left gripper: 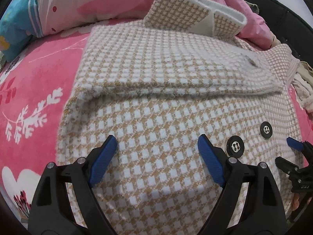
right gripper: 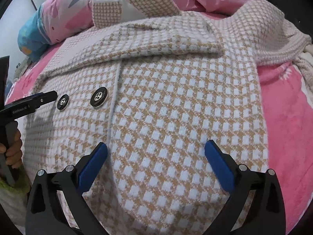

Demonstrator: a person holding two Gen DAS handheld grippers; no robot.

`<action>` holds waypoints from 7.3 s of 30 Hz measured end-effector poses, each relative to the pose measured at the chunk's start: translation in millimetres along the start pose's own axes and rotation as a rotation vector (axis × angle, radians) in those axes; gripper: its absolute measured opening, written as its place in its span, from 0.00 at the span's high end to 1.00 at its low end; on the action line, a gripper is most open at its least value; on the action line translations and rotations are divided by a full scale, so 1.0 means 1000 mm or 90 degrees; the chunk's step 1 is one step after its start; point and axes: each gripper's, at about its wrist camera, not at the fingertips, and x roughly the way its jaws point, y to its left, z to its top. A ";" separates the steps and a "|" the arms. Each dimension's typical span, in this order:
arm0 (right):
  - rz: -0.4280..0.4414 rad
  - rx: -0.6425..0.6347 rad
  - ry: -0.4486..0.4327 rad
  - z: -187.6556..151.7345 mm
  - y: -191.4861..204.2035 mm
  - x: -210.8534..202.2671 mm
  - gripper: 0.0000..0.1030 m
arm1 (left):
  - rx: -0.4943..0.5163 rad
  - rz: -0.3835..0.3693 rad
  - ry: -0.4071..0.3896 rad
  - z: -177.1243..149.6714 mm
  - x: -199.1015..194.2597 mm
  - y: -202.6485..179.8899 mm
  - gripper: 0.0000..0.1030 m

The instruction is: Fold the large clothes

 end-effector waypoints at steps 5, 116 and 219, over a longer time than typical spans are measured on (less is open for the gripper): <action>0.001 -0.014 -0.009 0.004 0.004 0.002 0.06 | -0.011 -0.009 0.000 0.002 0.002 0.003 0.19; 0.100 0.162 -0.076 0.153 -0.150 -0.017 0.41 | -0.123 -0.081 0.041 0.138 0.049 0.087 0.77; -0.074 -0.003 -0.005 -0.098 0.022 -0.067 0.06 | 0.044 0.078 -0.037 -0.141 -0.065 -0.021 0.07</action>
